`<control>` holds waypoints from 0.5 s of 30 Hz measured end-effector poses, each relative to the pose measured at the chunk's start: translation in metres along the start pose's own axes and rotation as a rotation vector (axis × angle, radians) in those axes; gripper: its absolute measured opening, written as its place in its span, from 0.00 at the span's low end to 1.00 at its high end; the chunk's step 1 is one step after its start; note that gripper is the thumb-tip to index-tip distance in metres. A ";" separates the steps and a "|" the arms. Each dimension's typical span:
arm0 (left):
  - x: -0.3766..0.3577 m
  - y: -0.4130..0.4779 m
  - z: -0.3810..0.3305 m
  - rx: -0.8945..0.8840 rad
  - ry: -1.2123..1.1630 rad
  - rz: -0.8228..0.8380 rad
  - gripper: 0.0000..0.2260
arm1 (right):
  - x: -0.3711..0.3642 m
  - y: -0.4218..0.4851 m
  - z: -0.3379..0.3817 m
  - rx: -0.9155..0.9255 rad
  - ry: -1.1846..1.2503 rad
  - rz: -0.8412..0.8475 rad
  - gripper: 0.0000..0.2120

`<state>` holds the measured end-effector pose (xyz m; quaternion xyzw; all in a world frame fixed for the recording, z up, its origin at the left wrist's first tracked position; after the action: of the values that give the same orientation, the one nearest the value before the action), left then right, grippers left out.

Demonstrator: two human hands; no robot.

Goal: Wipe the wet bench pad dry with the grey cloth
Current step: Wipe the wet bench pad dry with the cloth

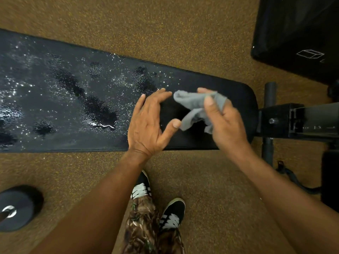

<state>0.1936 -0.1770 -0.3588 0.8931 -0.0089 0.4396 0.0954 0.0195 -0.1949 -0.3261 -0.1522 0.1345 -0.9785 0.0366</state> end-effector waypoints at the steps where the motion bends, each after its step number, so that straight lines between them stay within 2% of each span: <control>1: 0.003 0.002 0.001 0.044 -0.063 -0.003 0.31 | 0.006 0.001 0.003 -0.083 0.205 -0.069 0.19; 4: 0.009 0.006 0.005 0.179 -0.244 0.006 0.21 | -0.003 0.004 -0.006 -0.371 0.850 -0.108 0.19; 6: 0.007 0.011 0.004 0.276 -0.435 0.061 0.20 | -0.012 0.006 -0.011 -0.468 0.999 -0.076 0.24; 8: 0.004 0.019 0.001 0.372 -0.660 0.129 0.21 | -0.022 0.006 -0.015 -0.511 1.053 -0.017 0.28; 10: 0.002 0.027 -0.003 0.428 -0.821 0.207 0.17 | -0.030 0.005 -0.017 -0.529 1.064 0.032 0.29; 12: 0.004 0.034 -0.005 0.406 -0.775 0.232 0.13 | -0.034 0.005 -0.012 -0.517 1.038 0.070 0.28; 15: 0.010 0.038 -0.004 0.337 -0.672 0.177 0.10 | -0.033 0.006 -0.016 -0.514 0.844 0.056 0.25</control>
<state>0.1929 -0.2134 -0.3430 0.9862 -0.0444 0.1243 -0.0995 0.0465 -0.1926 -0.3514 0.2570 0.3785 -0.8885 -0.0337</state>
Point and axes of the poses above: each hand's wrist, its own y-axis towards the middle knuckle, its own x-axis out of the back of the hand, z = x × y, the point moved 8 cm from there along y, towards the middle knuckle, and after that the axes turned 14 degrees about y, right-handed, at the moved point
